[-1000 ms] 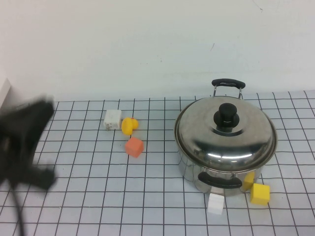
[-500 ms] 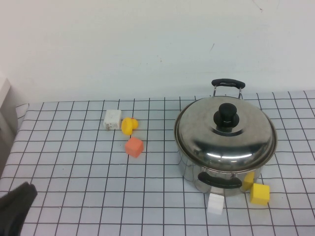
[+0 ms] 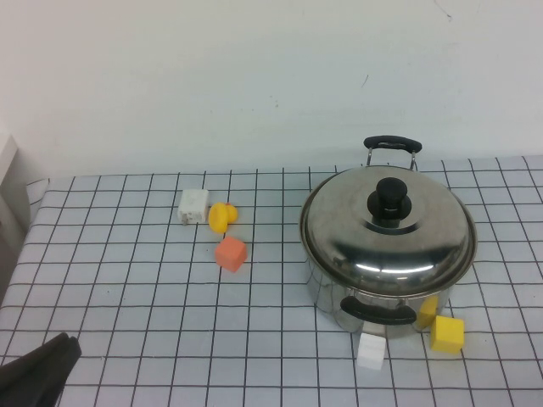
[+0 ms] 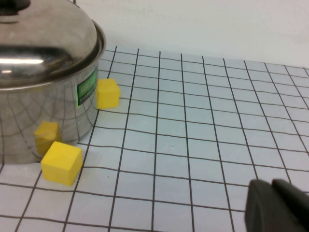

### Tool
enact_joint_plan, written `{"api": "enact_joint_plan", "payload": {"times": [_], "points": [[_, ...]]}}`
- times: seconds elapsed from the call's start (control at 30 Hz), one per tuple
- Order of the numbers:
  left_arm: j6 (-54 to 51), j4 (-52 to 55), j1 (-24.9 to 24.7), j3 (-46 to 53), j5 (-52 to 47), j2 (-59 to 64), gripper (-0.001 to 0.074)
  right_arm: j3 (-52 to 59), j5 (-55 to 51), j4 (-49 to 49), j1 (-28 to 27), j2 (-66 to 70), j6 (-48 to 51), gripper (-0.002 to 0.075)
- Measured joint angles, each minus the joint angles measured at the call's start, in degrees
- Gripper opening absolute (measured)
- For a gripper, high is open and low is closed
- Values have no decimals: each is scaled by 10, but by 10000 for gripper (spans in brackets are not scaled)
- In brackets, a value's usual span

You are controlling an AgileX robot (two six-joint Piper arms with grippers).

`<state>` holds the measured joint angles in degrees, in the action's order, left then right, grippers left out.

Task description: Cover the pot

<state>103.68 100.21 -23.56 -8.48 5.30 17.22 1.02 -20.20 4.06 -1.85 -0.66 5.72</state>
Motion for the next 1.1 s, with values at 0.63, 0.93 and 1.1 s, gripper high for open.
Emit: {"api": "enact_joint_plan", "payload": {"times": [0.63, 0.93, 1.1], "points": [[-293, -416, 94, 12, -67, -40, -1, 0, 0, 0, 0, 0, 0, 9], [-695, -848, 182, 50, -103, -96, -1, 0, 0, 0, 0, 0, 0, 9], [-750, -918, 194, 97, -106, -144, -1, 0, 0, 0, 0, 0, 0, 9]]}}
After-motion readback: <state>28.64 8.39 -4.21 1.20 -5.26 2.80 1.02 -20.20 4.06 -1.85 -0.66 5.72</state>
